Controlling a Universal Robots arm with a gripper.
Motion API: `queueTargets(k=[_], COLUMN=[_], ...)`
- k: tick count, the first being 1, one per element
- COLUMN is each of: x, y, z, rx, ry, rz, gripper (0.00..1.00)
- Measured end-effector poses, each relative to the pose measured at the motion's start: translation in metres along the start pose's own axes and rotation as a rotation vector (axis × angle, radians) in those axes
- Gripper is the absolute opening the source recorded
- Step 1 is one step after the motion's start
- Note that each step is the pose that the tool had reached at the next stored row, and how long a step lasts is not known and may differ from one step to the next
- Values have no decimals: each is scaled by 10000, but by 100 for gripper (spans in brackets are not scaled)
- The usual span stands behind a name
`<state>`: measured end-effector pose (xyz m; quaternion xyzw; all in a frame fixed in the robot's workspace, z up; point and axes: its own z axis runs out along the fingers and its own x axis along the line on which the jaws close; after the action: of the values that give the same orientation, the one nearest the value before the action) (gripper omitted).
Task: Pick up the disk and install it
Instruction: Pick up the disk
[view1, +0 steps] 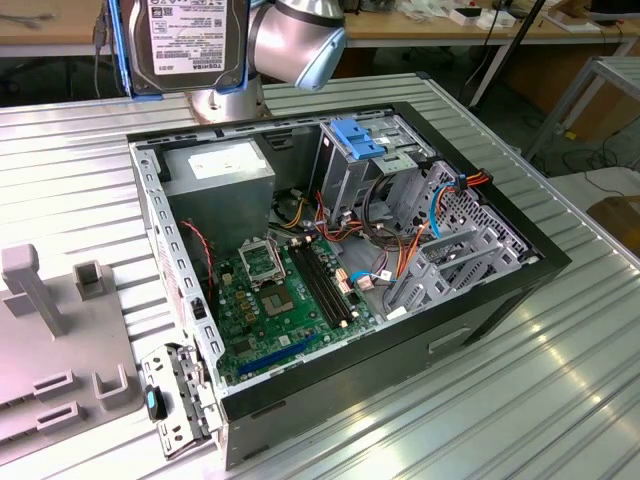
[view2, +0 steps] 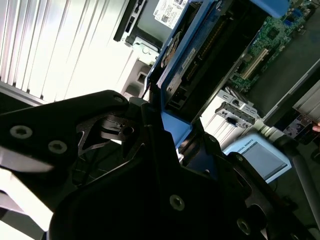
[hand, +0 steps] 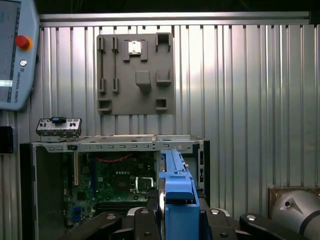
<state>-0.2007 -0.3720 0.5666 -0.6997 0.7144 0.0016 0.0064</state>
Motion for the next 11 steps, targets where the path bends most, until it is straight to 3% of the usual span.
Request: queueTargets(k=[11], x=[-6], y=[-285], z=[5], rx=[0], ry=[0], rz=[0], gripper=[37])
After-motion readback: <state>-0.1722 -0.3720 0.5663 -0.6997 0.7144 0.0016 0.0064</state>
